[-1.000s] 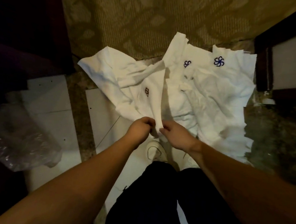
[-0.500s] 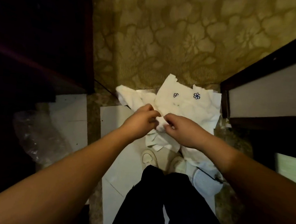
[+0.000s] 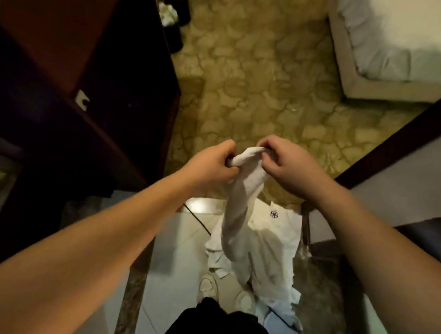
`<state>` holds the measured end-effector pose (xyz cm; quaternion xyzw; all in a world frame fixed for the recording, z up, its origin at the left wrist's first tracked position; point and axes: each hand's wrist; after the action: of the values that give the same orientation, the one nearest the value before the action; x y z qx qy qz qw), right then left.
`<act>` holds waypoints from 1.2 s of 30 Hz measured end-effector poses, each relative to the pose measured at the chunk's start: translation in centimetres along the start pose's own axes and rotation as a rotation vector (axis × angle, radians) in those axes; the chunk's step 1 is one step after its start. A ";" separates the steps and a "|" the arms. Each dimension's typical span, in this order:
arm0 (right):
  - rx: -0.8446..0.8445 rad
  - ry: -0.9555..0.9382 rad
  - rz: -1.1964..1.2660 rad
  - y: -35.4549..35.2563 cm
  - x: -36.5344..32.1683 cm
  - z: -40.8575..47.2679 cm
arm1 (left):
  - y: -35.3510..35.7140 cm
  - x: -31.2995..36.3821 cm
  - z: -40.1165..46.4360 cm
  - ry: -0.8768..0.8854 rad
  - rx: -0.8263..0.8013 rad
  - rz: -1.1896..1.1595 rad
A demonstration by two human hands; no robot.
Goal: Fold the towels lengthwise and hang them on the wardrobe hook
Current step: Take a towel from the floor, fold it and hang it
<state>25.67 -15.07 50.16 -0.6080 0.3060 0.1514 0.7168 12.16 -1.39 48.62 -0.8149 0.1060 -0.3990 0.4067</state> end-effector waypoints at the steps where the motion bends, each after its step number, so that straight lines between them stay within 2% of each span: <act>1: 0.023 -0.038 -0.020 -1.2 -1.0 0.2 | -1.1 0.7 -0.8 0.009 0.019 -0.036; 4: 0.093 -0.171 -0.048 -5.0 -5.6 -0.1 | -5.3 3.2 -4.8 0.053 0.089 -0.084; 10: 0.148 -0.295 -0.076 -10.4 -14.2 -0.9 | -11.4 5.9 -12.2 0.062 0.162 -0.138; 15: 0.155 -0.394 -0.197 -12.7 -20.4 -3.0 | -15.4 5.4 -17.7 0.048 0.131 -0.275; 18: 0.198 -0.412 -0.244 -12.9 -23.7 -4.6 | -17.1 4.4 -21.1 0.058 0.136 -0.219; 23: 0.304 -0.422 -0.217 -11.8 -27.9 -7.5 | -18.5 -0.1 -27.5 0.009 0.159 -0.176; 28: 0.362 -0.414 -0.217 -8.6 -30.8 -10.1 | -18.2 -7.0 -34.1 -0.117 0.309 -0.015; 33: 0.419 -0.335 -0.249 -5.1 -32.2 -12.6 | -17.4 -13.2 -41.0 -0.231 0.350 0.082; 36: 0.443 -0.300 -0.236 -3.5 -33.2 -14.2 | -17.0 -16.2 -45.0 -0.340 0.361 0.058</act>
<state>-1.33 -24.33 72.50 -0.4389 0.1492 0.0845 0.8820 -34.26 -8.36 67.92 -0.7812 -0.0136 -0.2568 0.5688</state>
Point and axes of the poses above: each hand's wrist, its own z-axis towards the middle knuckle, its own y-axis out of the palm, x = y × z, and after that the axes turned 12 degrees about -y, right-handed
